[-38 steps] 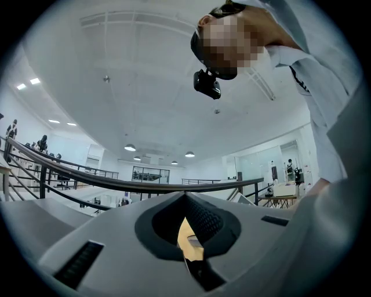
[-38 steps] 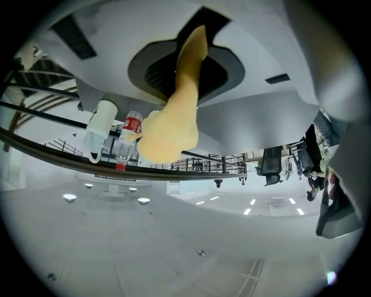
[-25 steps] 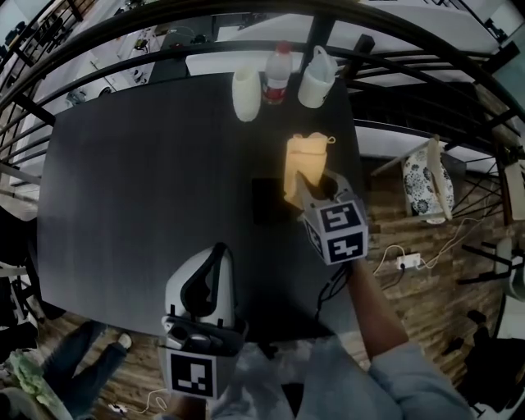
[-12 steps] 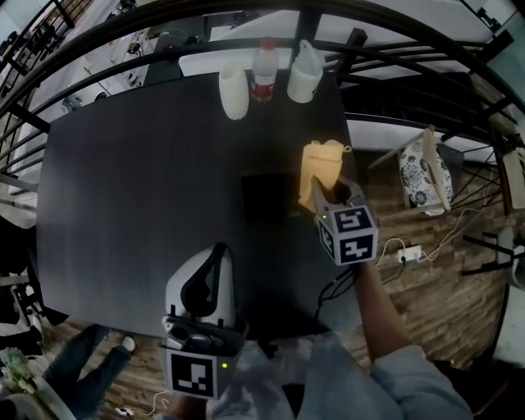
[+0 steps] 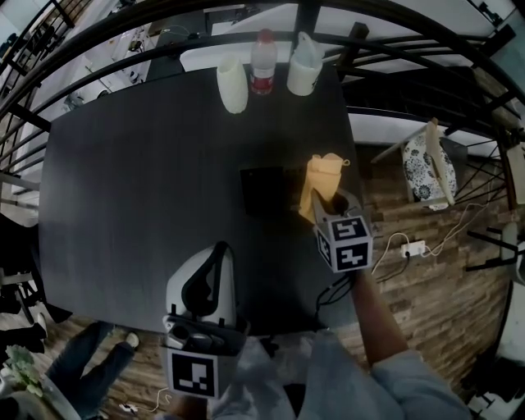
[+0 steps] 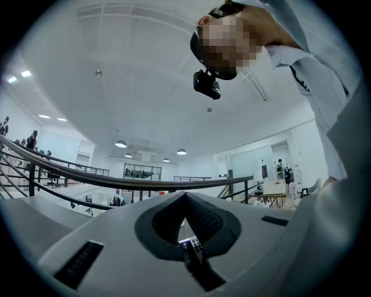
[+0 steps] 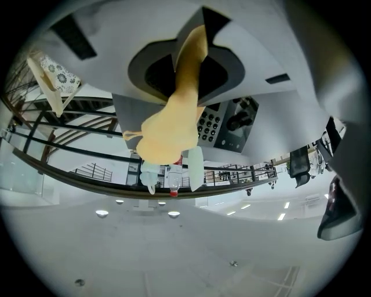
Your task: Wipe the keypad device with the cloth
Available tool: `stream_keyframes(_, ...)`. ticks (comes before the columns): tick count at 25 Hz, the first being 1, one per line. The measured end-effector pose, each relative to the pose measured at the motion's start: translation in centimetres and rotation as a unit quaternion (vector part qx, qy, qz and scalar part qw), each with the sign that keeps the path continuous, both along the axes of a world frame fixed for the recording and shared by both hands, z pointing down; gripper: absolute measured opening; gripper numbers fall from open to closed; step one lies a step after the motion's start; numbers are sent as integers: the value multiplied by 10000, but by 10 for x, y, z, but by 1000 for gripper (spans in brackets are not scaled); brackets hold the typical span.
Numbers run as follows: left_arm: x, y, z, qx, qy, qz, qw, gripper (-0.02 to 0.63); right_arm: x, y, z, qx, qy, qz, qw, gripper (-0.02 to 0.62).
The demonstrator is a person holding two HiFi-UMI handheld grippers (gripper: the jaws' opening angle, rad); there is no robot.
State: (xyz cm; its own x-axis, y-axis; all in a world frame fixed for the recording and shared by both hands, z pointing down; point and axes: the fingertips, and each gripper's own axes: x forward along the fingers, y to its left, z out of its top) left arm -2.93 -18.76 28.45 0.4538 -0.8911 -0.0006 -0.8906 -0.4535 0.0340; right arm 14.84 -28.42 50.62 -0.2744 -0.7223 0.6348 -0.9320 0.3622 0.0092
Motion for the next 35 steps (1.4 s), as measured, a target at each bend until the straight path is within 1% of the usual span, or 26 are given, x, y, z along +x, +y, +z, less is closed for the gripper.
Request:
stream_keyframes(5,4,3,2,-9,-46,-2,10000,12,2,17,16,-211,-71,9,9998,71)
stream_keyframes(9,6,7,1,-17,-53,-17,10000,12,-3,32,21,-299,-100,-99,9995,71)
stream_keyframes(15,15,14,-4,62,-20,22,10000,12,-7,51,9,-164,-239,-210,9994,71)
stream_keyframes(25,27,28,-21,284,-48,-9,9996,12,-14,76,-58,690,-196,-638,9954,71)
stream_keyframes(30,32,37,-30,431,-105,-75,9990,12,-10,88,-97,1069,-462,-599,9914,71)
stream_keyframes(35,33,45,-37,569,-171,-158,9981,12,-5,95,-141,1716,-602,-530,9819,71)
